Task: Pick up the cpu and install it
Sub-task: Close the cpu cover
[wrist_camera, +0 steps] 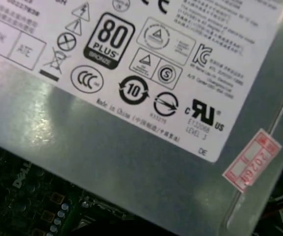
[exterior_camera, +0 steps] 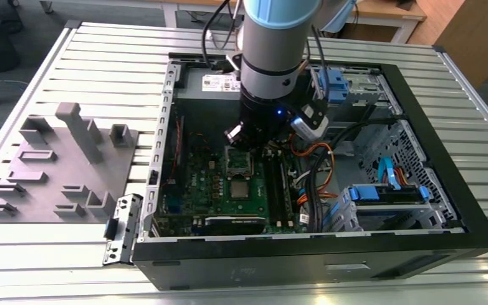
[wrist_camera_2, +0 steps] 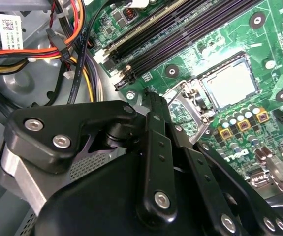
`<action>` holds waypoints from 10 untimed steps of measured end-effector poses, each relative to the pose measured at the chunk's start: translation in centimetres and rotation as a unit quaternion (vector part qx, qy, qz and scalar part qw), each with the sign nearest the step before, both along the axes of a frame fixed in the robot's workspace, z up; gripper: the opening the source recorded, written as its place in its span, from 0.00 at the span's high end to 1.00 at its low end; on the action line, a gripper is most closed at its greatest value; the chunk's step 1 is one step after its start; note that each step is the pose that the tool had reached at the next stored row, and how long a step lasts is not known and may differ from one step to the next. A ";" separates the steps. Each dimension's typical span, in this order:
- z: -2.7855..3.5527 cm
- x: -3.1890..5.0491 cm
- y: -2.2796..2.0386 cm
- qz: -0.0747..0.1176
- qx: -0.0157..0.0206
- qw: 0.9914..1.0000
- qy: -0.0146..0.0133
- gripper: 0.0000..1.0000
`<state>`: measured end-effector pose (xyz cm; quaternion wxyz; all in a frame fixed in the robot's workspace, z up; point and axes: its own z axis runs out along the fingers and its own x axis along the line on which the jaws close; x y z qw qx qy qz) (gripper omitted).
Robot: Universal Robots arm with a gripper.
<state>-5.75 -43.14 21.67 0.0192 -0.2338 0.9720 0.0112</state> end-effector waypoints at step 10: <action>1.10 0.00 -0.56 0.000 0.000 1.000 0.000 0.89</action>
